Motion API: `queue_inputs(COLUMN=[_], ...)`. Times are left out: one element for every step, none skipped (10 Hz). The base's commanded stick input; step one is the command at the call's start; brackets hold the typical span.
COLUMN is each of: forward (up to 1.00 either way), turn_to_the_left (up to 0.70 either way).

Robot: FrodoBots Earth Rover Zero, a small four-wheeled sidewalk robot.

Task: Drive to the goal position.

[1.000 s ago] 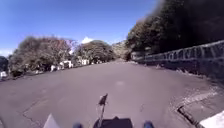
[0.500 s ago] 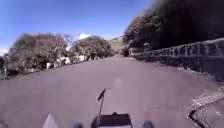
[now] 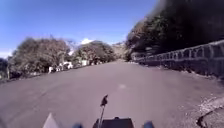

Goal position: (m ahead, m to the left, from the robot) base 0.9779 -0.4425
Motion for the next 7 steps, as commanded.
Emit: queue_inputs(forward=[0.50, 0.50, 0.50, 0.50, 0.50, 0.50, 0.50], turn_to_the_left=[-0.50, -0.50, -0.50, -0.50, -0.50, -0.50, -0.38])
